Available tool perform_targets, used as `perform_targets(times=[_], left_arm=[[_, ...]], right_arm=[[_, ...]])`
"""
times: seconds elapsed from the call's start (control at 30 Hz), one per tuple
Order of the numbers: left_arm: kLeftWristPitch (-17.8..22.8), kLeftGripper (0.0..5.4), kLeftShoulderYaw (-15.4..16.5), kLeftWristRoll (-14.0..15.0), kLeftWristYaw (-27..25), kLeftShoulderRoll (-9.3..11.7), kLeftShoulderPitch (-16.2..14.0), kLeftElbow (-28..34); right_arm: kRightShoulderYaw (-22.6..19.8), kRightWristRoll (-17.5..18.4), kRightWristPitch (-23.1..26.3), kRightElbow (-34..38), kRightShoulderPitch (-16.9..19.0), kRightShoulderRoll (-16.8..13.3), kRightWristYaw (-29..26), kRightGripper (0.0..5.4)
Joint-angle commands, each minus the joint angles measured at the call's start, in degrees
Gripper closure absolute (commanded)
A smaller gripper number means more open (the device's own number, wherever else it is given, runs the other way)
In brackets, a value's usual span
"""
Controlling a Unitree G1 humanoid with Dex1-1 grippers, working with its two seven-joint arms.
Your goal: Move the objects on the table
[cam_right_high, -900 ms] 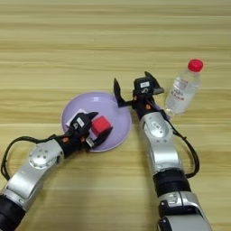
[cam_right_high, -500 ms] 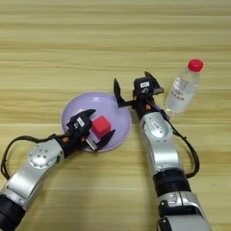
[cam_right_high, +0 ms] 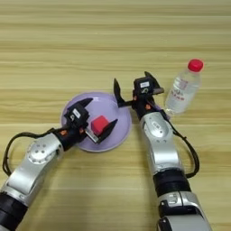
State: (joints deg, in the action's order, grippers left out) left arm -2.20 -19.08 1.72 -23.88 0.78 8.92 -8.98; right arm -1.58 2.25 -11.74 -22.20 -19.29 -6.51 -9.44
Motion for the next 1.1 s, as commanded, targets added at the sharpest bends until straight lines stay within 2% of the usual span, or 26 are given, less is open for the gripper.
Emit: perform_targets(times=[0.03,0.3,0.47,0.53,0.6,0.7,0.97,1.1], left_arm=[[-0.2,0.02,1.4,1.2,0.0,-0.6,0.9,1.6],[-1.2,0.02,3.7,3.7,-0.1,-1.1,2.1,2.9],[-2.2,0.02,7.5,3.2,2.7,-0.6,4.1,1.4],[-2.8,0.02,10.3,3.2,4.8,-0.2,5.1,0.1],[-4.1,0.02,13.8,3.3,7.9,0.3,6.1,-2.2],[-6.8,0.02,17.0,2.6,11.2,1.1,7.4,-5.5],[-13.2,0.02,22.4,1.2,17.1,3.7,10.8,-15.8],[-16.3,0.02,23.8,-0.4,20.5,5.0,12.8,-24.0]], right_arm=[[0.1,0.0,0.6,0.2,-0.4,-0.2,-0.3,0.0],[0.0,-0.1,0.5,-0.1,-0.5,-0.2,-0.5,0.0],[0.0,-0.1,0.4,0.0,-0.4,-0.2,-0.4,0.0],[0.0,-0.1,0.4,0.0,-0.4,-0.2,-0.4,0.0],[0.0,-0.1,0.4,0.1,-0.3,-0.2,-0.4,0.0],[0.0,0.0,0.4,0.0,-0.3,-0.2,-0.4,0.0],[-0.1,0.1,0.3,0.1,-0.2,-0.3,-0.7,0.0],[0.1,0.2,0.5,1.5,0.7,-0.4,-1.1,0.0]])
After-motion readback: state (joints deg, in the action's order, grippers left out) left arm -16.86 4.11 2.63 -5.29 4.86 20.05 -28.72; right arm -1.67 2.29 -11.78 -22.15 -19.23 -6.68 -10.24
